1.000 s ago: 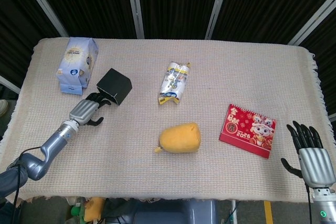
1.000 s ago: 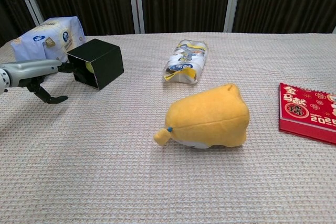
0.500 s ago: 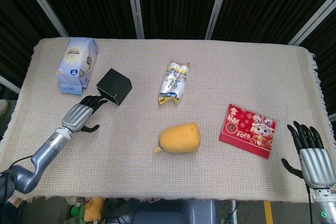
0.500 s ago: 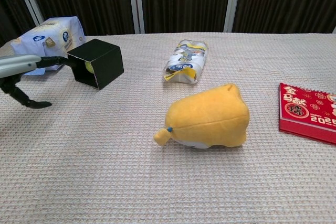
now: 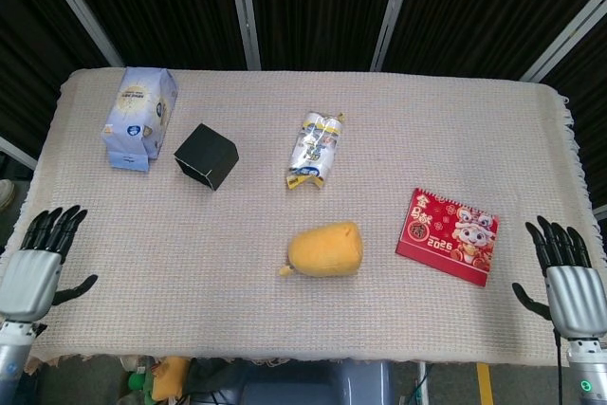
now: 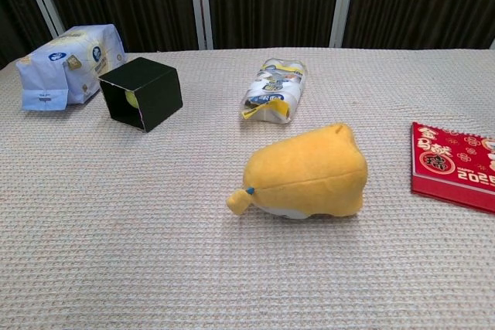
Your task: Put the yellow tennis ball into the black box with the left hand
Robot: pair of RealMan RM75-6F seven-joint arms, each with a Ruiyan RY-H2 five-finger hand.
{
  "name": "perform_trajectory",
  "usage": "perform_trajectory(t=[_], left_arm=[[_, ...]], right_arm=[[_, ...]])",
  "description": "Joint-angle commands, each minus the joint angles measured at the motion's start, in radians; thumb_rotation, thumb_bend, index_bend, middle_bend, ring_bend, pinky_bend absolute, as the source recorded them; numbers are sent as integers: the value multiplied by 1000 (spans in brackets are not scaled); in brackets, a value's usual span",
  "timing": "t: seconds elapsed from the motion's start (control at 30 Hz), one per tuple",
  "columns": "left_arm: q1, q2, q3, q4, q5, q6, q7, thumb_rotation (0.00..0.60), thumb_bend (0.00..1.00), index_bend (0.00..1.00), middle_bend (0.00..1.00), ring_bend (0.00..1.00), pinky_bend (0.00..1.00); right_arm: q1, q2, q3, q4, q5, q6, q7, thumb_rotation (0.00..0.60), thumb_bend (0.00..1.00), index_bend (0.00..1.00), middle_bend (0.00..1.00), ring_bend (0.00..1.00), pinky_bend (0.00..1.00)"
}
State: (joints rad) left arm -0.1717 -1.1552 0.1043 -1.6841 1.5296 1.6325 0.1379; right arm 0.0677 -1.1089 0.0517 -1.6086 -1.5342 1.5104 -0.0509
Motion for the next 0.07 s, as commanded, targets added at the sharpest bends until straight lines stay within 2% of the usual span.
perform_trajectory(t=[0.03, 0.07], left_arm=[[1, 21, 5, -22, -20, -42, 16, 600, 130, 19, 45, 0, 0], [-7, 22, 0, -22, -31, -63, 15, 600, 129, 18, 44, 0, 0]], right_arm=[[5, 0, 1, 0, 5, -11, -1, 600, 280, 0, 0, 0, 0], [6, 0, 2, 1, 8, -15, -2, 600, 279, 0, 0, 0, 0]])
